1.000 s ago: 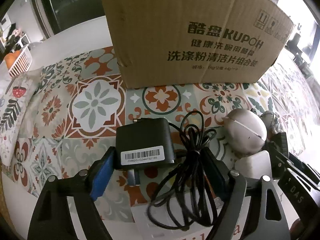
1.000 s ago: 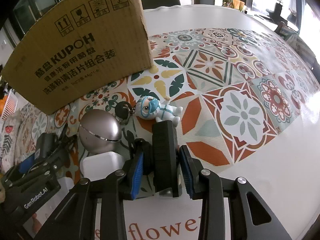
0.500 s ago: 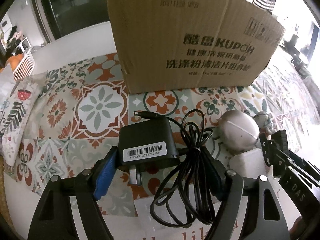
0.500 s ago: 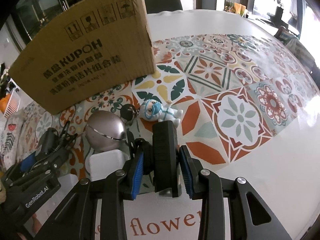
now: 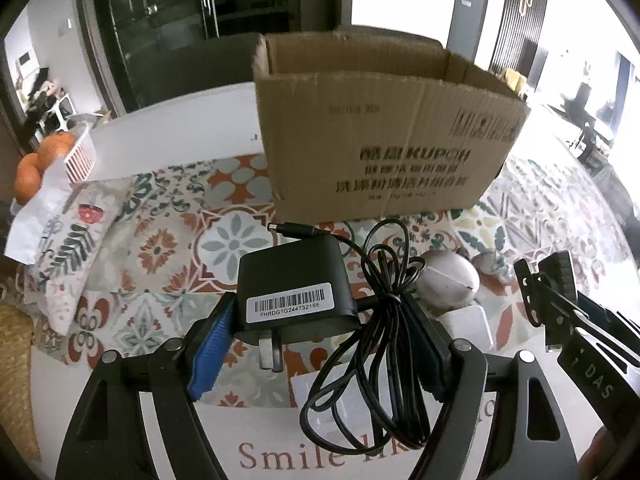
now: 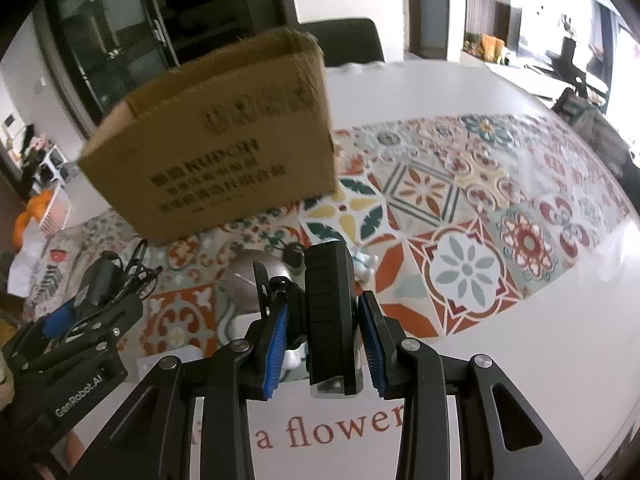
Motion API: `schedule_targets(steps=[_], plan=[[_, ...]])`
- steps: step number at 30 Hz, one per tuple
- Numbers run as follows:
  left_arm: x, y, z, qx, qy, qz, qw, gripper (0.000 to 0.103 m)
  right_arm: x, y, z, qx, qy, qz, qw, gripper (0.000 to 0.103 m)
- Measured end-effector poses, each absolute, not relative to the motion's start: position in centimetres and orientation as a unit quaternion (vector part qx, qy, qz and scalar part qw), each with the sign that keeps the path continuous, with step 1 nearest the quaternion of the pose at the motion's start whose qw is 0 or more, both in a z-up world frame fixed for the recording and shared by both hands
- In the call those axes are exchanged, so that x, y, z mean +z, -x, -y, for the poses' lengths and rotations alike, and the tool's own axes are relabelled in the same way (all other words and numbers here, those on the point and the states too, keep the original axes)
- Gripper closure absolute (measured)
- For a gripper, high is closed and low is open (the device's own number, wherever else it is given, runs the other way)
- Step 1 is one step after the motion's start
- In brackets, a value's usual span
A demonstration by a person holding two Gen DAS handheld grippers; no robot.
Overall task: Organize rigid objects
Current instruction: 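Carry the adapter and black device into the box and open both grippers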
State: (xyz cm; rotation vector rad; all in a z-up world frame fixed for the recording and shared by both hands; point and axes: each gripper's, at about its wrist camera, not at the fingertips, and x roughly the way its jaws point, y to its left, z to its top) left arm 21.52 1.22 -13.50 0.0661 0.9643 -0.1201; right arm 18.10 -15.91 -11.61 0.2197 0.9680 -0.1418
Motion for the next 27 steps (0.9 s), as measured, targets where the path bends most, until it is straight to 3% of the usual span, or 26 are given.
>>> schedule_targets(steps=[27], plan=[[-1.9, -21.4, -1.7, -0.048, -0.018, -0.351, 0.935, 0.025, -0.4, -19.6, 15.1, 0.009, -0.092, -0.343, 0.935, 0.068]])
